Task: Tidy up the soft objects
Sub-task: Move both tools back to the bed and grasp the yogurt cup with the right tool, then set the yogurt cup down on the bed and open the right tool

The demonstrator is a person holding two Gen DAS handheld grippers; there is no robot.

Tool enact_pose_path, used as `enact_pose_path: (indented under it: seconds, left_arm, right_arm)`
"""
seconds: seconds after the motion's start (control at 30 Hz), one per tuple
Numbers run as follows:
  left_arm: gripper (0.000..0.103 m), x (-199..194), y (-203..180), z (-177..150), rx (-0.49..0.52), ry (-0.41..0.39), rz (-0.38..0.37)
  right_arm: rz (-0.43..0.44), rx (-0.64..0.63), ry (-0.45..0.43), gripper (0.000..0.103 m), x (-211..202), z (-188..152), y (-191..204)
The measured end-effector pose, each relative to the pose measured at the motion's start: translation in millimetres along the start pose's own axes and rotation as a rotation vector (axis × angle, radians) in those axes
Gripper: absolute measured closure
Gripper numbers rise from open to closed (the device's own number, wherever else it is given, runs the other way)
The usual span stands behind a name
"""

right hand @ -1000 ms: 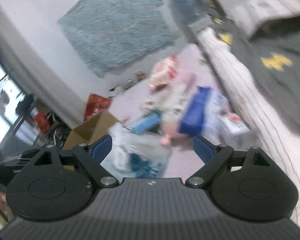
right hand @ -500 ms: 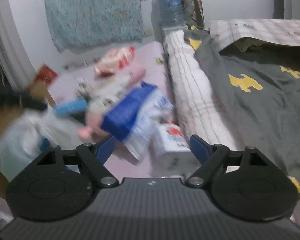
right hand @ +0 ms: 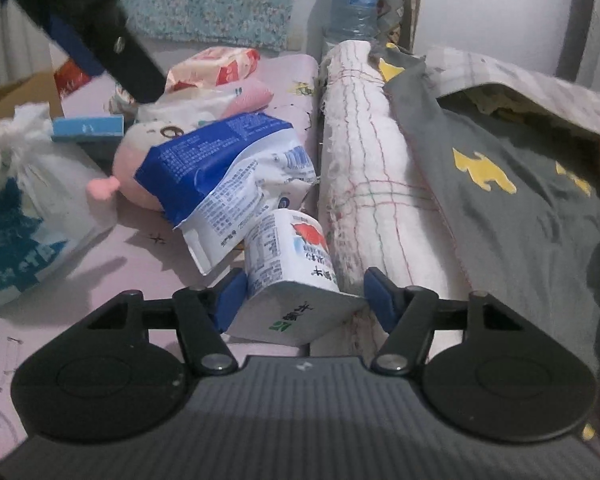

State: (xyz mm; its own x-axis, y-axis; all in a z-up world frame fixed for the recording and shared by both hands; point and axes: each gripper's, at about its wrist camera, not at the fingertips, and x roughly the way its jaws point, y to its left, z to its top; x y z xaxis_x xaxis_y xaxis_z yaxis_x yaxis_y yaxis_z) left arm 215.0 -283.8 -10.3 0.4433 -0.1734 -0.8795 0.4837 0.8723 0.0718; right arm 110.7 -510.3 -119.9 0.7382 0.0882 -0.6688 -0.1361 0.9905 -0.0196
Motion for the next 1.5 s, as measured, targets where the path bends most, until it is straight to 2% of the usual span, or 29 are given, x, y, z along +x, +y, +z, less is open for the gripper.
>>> enact_pose_path:
  seconds: [0.1, 0.23, 0.47, 0.63, 0.73, 0.87, 1.0, 1.1, 1.2, 1.23, 1.3, 1.37, 1.5]
  left_arm:
    - [0.02, 2, 0, -3, 0.005, 0.006, 0.004]
    - [0.02, 2, 0, -8, -0.008, 0.012, -0.009]
    - [0.02, -28, -5, -37, 0.015, -0.038, -0.045]
    - [0.02, -60, -12, -77, 0.045, -0.109, -0.058]
    - [0.02, -72, -14, -103, 0.046, -0.122, -0.06]
    - [0.02, -80, -19, -132, 0.085, -0.144, -0.045]
    - [0.02, -84, -28, -155, 0.146, -0.177, 0.01]
    - [0.02, -85, -30, -167, 0.159, -0.184, 0.005]
    - [0.02, -82, -30, -179, 0.166, -0.174, -0.025]
    - [0.02, -81, -30, -182, 0.166, -0.172, -0.031]
    - [0.02, -79, -31, -189, 0.162, -0.17, -0.052]
    - [0.021, -76, -30, -193, 0.154, -0.162, -0.067]
    - [0.021, -71, -30, -200, 0.151, -0.158, -0.063]
  right_arm:
    - [0.043, 0.062, 0.017, 0.04, -14, -4, -6]
    - [0.073, 0.077, 0.05, 0.04, -36, -17, -2]
    - [0.153, 0.113, 0.113, 0.04, -70, -37, 11]
    - [0.289, 0.317, 0.169, 0.04, -75, -51, 0]
    - [0.348, 0.451, 0.218, 0.04, -72, -62, -12]
    - [0.422, 0.552, 0.299, 0.039, -70, -71, -21]
    - [0.476, 0.695, 0.411, 0.039, -58, -73, -32]
    - [0.5, 0.779, 0.461, 0.039, -54, -73, -35]
    - [0.523, 0.839, 0.476, 0.044, -54, -70, -35]
    - [0.551, 0.869, 0.474, 0.052, -54, -69, -36]
    - [0.594, 0.902, 0.467, 0.053, -57, -64, -35]
    - [0.545, 0.852, 0.436, 0.052, -63, -55, -30]
    - [0.507, 0.81, 0.393, 0.051, -69, -53, -25]
